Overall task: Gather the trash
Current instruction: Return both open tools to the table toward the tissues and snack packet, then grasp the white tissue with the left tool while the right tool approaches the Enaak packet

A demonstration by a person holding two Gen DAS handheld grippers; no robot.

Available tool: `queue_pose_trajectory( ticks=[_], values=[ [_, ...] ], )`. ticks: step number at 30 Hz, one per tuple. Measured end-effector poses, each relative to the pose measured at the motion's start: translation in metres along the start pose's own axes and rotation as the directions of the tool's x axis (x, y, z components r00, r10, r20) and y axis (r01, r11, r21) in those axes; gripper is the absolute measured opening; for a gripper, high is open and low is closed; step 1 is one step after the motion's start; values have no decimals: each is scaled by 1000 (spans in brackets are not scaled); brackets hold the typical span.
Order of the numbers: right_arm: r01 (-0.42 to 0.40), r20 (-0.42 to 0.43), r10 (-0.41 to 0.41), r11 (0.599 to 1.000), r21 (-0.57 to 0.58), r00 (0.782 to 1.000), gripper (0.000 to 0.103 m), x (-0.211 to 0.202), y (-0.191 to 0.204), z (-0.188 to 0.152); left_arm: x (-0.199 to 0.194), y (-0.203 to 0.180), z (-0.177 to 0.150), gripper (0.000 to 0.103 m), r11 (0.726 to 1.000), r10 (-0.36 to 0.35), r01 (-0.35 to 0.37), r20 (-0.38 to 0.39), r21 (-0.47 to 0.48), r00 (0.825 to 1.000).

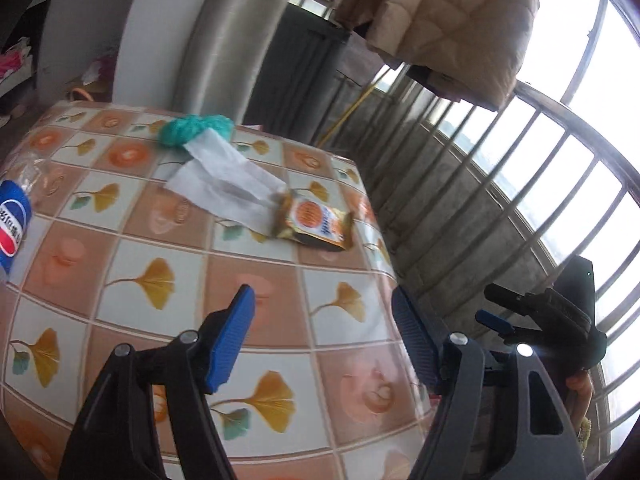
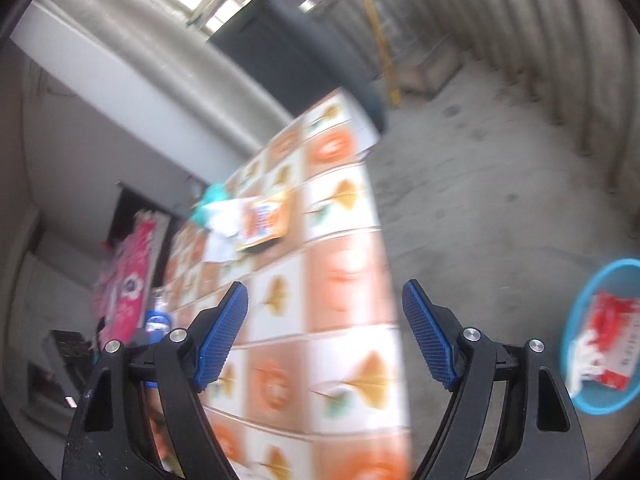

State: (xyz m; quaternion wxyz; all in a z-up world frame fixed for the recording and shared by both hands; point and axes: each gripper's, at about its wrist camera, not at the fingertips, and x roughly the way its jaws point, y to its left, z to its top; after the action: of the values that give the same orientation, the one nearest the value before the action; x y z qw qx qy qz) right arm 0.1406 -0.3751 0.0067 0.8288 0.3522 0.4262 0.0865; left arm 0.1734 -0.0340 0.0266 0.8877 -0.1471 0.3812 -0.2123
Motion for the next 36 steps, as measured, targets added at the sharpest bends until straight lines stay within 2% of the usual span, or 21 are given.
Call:
queue_pose_trajectory(
  ticks=[3, 7, 12, 17, 23, 29, 31, 33, 34, 36],
  values=[
    [-29, -42, 30, 999, 19, 999, 76, 30, 21, 3, -6, 34, 12, 68, 997, 28, -26, 27, -73, 999],
    [-20, -86, 22, 999, 26, 996, 76, 62, 40, 11, 3, 69, 28, 68, 987, 50, -44, 39, -158, 998],
    [52, -103, -51, 999, 7, 993, 76, 92, 52, 26, 33, 94, 59, 68, 977, 69, -61, 37, -205, 997],
    [113, -79, -111, 994, 14, 991, 74, 118, 54, 37, 74, 109, 95, 68, 973, 78, -72, 19, -218, 997],
    [182, -64, -183, 983, -21, 981, 69, 143, 60, 39, 134, 117, 130, 68, 977, 164, -167, -28, -132, 986],
    [231, -33, -235, 968, -96, 971, 64, 153, 71, 40, 179, 108, 140, 68, 959, 285, -283, -71, 35, 956],
    [252, -24, -258, 957, -142, 966, 63, 155, 77, 37, 188, 99, 136, 65, 944, 320, -311, -78, 111, 944],
    [272, -19, -280, 946, -178, 960, 61, 159, 82, 35, 198, 95, 133, 57, 923, 365, -347, -96, 163, 926],
    [279, -18, -288, 940, -197, 957, 59, 161, 84, 34, 202, 94, 131, 54, 910, 394, -371, -107, 182, 913],
    [291, -11, -301, 933, -212, 954, 55, 163, 86, 31, 204, 93, 126, 48, 893, 426, -401, -94, 206, 900]
  ],
)
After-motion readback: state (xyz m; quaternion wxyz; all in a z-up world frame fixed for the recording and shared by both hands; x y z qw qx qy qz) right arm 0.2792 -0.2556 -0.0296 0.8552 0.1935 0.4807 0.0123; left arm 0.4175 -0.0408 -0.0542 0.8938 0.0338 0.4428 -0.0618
